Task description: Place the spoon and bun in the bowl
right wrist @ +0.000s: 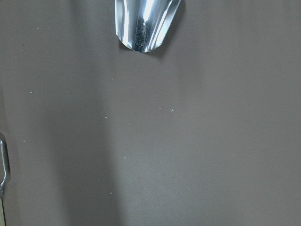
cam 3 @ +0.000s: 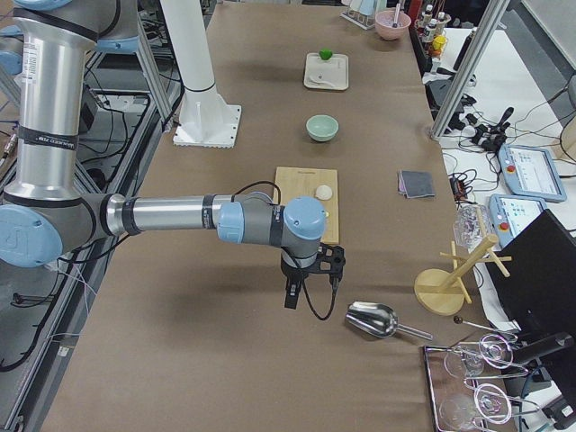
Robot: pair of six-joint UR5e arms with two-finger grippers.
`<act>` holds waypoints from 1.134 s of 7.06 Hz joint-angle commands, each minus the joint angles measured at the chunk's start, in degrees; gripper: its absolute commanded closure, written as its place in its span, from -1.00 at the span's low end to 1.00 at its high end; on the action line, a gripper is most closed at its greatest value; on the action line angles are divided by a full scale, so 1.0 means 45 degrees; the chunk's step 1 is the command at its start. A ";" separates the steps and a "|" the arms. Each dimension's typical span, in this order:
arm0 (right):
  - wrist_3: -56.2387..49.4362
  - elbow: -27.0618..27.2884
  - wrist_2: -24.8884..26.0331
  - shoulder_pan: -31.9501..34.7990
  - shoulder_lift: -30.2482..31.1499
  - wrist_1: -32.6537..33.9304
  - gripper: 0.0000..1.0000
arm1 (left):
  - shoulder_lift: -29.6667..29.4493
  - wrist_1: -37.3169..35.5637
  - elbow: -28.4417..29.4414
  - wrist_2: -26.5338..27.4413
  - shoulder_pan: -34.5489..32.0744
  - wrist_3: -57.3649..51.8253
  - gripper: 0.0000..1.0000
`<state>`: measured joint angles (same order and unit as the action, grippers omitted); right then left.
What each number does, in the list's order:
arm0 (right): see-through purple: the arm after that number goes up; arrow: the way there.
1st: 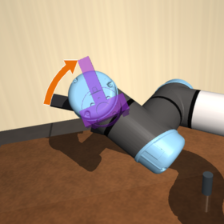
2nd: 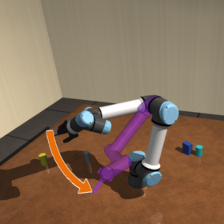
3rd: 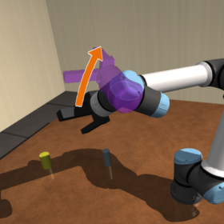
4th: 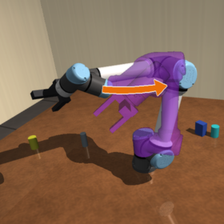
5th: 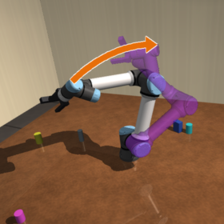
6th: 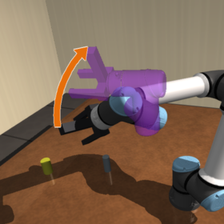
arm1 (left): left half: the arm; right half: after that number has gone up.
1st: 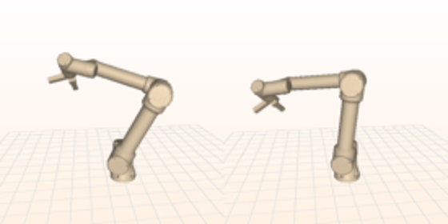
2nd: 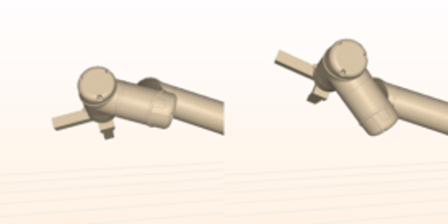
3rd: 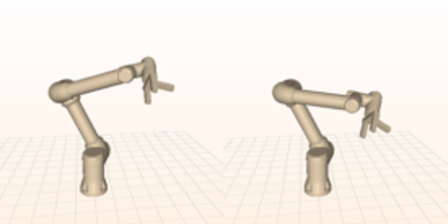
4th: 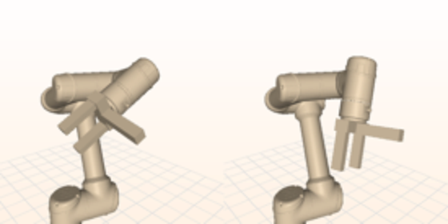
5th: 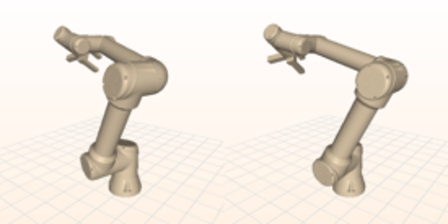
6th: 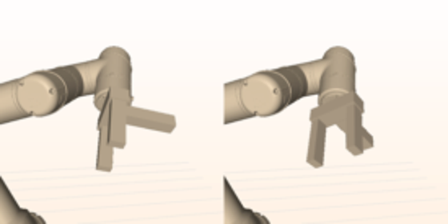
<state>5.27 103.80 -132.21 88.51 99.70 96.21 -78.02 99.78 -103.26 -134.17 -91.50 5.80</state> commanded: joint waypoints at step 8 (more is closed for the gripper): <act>0.0000 0.0000 -0.0133 0.0000 -0.0047 -0.0111 -1.00 | 0.0032 0.0015 0.0055 0.0108 0.0001 -0.0019 -0.96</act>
<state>5.24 103.74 -132.82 88.51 99.49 95.72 -77.93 99.78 -103.01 -133.68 -91.49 5.74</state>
